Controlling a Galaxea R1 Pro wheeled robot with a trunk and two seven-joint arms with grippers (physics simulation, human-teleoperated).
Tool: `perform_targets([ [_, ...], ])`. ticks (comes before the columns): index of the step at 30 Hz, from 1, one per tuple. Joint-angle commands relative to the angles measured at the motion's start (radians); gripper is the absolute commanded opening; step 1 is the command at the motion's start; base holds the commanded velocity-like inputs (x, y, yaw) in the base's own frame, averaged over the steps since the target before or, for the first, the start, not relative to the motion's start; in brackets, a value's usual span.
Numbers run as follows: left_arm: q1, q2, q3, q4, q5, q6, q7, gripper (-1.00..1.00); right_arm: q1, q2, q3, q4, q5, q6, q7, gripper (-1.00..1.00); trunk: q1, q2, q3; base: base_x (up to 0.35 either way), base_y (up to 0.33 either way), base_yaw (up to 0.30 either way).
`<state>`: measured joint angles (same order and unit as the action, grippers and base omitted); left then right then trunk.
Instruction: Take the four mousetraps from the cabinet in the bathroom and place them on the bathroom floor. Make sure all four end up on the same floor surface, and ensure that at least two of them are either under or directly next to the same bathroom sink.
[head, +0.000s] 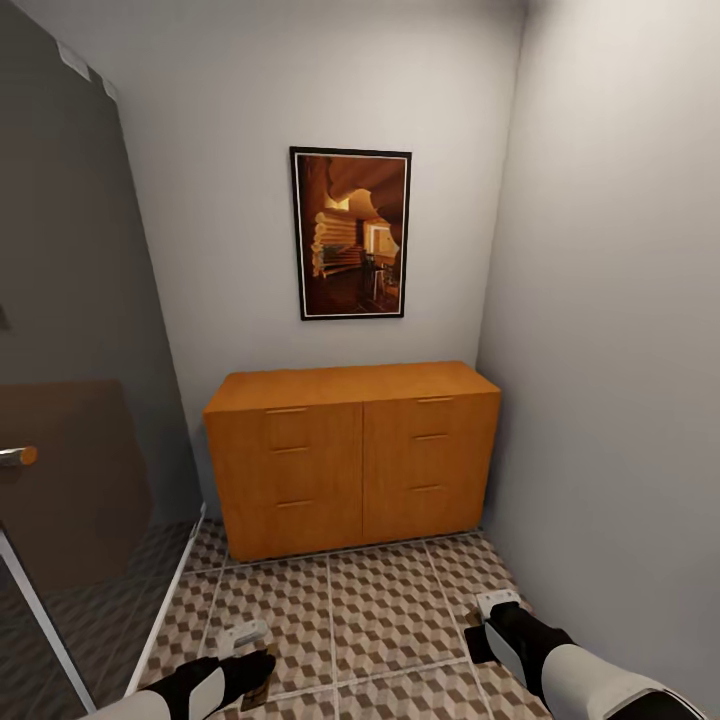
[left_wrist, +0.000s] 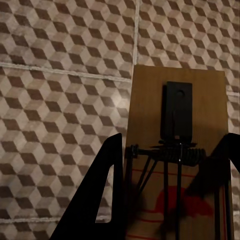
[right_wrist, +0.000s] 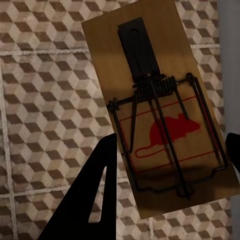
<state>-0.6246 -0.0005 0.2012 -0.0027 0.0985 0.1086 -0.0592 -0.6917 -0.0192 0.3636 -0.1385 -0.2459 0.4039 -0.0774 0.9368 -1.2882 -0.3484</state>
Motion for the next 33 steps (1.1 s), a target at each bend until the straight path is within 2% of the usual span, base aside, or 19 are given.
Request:
perform_targets([
  [1, 0.0, 0.0, 0.003, 0.0, 0.008, 0.005, -0.001, -1.0, 0.0, -0.001, 0.008, -0.003, -0.012, 0.006, -0.004, -1.0, 0.0, -0.001, -0.001, 0.0, 0.0, 0.002],
  [6, 0.0, -0.001, 0.003, 0.0, 0.007, 0.005, -0.001, -1.0, 0.0, 0.002, 0.008, -0.002, -0.011, 0.012, -0.004, -1.0, 0.0, -0.001, -0.001, 0.0, 0.0, 0.0],
  [12, 0.023, -0.001, 0.003, 0.0, 0.005, 0.004, -0.001, -1.0, 0.0, 0.023, 0.009, 0.032, 0.0, 0.01, -0.005, -1.0, 0.0, -0.001, -0.001, 0.0, 0.0, 0.058],
  [16, 0.034, 0.0, 0.002, -0.001, 0.0, 0.001, -0.001, -1.0, 0.0, 0.027, 0.009, 0.043, 0.017, 0.009, -0.005, -1.0, 0.0, -0.001, -0.001, 0.0, 0.0, 0.237],
  [33, 0.045, -0.005, 0.002, 0.0, 0.001, 0.002, 0.002, -1.0, 0.0, 0.028, 0.008, 0.049, 0.017, 0.006, -0.007, -1.0, 0.0, -0.001, -0.001, 0.0, 0.0, 0.267],
])
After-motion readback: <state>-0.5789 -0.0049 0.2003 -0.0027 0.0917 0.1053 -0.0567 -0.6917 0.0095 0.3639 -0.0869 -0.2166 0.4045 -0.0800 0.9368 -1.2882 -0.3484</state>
